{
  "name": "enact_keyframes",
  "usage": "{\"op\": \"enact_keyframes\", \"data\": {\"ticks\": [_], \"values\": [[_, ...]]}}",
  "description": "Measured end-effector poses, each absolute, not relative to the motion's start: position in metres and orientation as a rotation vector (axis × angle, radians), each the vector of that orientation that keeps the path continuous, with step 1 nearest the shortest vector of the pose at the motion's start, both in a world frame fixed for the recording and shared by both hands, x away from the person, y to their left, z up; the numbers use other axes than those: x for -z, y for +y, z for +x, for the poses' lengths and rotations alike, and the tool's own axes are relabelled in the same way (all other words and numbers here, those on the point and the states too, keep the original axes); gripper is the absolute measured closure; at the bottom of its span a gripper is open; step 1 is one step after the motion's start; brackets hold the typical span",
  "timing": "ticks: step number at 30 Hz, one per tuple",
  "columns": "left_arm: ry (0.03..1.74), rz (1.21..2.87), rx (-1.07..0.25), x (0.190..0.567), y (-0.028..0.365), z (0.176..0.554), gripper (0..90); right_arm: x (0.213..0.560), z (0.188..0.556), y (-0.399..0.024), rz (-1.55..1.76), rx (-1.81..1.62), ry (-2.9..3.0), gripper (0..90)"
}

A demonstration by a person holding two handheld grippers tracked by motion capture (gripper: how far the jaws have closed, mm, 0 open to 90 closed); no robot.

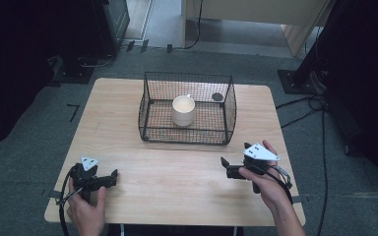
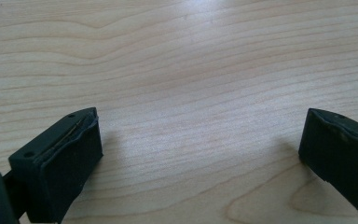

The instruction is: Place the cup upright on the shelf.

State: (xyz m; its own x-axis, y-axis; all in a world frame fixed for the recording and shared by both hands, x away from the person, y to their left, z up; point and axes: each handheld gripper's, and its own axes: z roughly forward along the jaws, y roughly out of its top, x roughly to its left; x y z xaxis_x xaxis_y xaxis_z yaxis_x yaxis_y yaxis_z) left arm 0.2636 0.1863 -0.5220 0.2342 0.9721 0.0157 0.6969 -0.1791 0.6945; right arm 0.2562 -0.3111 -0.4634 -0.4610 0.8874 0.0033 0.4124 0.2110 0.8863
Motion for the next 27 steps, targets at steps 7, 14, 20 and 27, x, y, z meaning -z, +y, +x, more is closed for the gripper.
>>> {"op": "enact_keyframes", "data": {"ticks": [7, 14, 20, 27], "values": [[1.525, 1.948, -0.634, 0.522, 0.186, 0.264, 0.0, 0.467, 0.249, -0.331, 1.229, -1.181, 1.951, 0.0], [1.525, 1.948, -0.634, 0.522, 0.186, 0.264, 0.0, 0.478, 0.239, -0.359, 1.287, -1.151, 1.914, 0.0], [1.525, 1.948, -0.633, 0.522, 0.186, 0.264, 0.0, 0.488, 0.233, -0.374, 1.324, -1.118, 1.897, 0.0], [1.525, 1.949, -0.634, 0.522, 0.186, 0.264, 0.0, 0.497, 0.223, -0.394, 1.364, -1.086, 1.874, 0.0]]}}
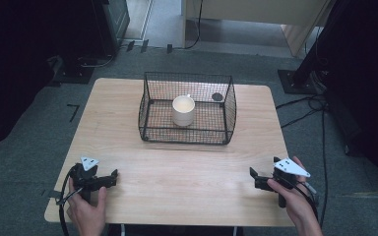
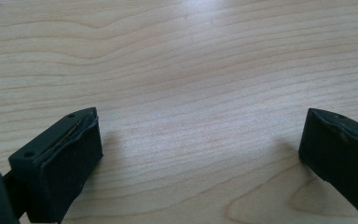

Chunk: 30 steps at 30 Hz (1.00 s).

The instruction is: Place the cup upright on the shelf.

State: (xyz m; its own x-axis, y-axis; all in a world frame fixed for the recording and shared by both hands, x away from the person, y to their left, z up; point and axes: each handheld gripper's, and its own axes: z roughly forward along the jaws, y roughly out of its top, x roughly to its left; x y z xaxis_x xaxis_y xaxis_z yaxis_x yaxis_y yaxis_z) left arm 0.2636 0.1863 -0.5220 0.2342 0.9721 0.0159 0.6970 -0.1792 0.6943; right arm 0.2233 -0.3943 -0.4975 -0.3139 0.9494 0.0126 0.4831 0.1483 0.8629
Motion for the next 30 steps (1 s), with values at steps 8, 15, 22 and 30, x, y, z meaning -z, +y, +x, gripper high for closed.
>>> {"op": "enact_keyframes", "data": {"ticks": [8, 15, 22, 30], "values": [[1.525, 1.948, -0.633, 0.522, 0.186, 0.264, 0.0, 0.518, 0.211, -0.424, 1.421, -0.966, 1.852, 0.0], [1.552, 1.933, -0.640, 0.522, 0.183, 0.265, 0.0, 0.526, 0.206, -0.433, 1.456, -0.897, 1.881, 0.0], [1.559, 1.930, -0.643, 0.522, 0.181, 0.266, 0.0, 0.529, 0.206, -0.439, 1.522, -0.805, 1.929, 0.0], [1.559, 1.930, -0.644, 0.522, 0.181, 0.266, 0.0, 0.530, 0.211, -0.435, 1.576, -0.858, 1.978, 0.0]]}}
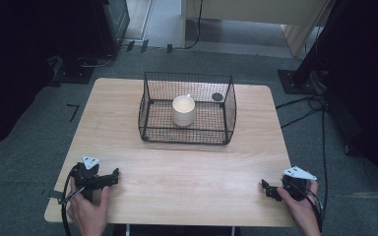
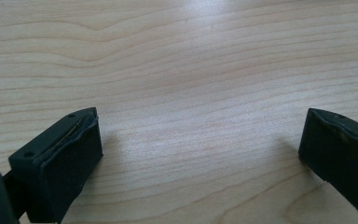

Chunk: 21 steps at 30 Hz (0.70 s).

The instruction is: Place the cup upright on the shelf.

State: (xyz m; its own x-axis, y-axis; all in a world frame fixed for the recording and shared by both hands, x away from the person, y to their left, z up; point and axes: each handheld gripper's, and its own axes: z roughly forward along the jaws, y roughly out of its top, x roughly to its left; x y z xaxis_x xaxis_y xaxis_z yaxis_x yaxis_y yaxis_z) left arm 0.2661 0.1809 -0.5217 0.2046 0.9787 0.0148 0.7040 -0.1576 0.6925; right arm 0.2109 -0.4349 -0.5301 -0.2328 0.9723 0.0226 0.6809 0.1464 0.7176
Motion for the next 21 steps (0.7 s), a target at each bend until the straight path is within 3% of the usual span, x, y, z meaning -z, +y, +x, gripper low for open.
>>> {"op": "enact_keyframes", "data": {"ticks": [21], "values": [[1.559, 1.929, -0.643, 0.5217, 0.1809, 0.2660, 0.0, 0.5302, 0.2116, -0.4323, 1.600, -0.849, 1.950, 0.0]]}}
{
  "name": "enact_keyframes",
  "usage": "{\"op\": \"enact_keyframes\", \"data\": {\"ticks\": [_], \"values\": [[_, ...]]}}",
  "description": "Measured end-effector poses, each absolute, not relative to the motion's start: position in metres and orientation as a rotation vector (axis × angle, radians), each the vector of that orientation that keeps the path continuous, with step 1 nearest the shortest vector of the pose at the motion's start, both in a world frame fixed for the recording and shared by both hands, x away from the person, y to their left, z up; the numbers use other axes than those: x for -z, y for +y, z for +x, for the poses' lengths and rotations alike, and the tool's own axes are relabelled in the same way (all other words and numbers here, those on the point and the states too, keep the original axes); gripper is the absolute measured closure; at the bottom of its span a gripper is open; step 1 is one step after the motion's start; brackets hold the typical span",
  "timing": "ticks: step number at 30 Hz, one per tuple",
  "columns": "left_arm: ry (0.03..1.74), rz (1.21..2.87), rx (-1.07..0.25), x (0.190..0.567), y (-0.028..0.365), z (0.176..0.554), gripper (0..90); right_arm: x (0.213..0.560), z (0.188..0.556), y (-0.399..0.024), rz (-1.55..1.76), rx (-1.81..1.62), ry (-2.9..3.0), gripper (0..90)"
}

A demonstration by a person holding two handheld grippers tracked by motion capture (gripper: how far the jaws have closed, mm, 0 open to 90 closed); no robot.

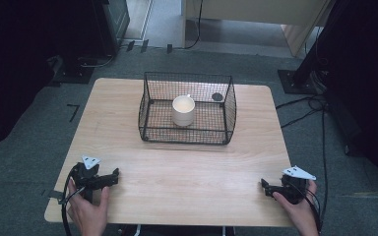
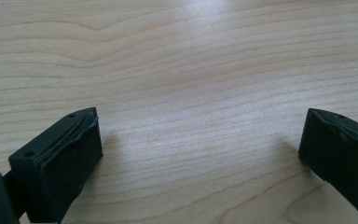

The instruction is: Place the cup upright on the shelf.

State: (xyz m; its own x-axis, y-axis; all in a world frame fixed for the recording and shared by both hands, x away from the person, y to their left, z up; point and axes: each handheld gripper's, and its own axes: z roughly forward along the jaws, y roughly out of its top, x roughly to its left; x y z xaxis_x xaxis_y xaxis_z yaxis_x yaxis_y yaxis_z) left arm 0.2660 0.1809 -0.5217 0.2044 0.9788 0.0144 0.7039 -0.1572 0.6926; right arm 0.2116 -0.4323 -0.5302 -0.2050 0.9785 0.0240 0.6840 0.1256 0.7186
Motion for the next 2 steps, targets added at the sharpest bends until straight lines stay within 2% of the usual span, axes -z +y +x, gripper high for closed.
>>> {"op": "enact_keyframes", "data": {"ticks": [2], "values": [[1.559, 1.929, -0.643, 0.5217, 0.1809, 0.2660, 0.0, 0.5301, 0.2117, -0.4323, 1.601, -0.849, 1.950, 0.0]]}}
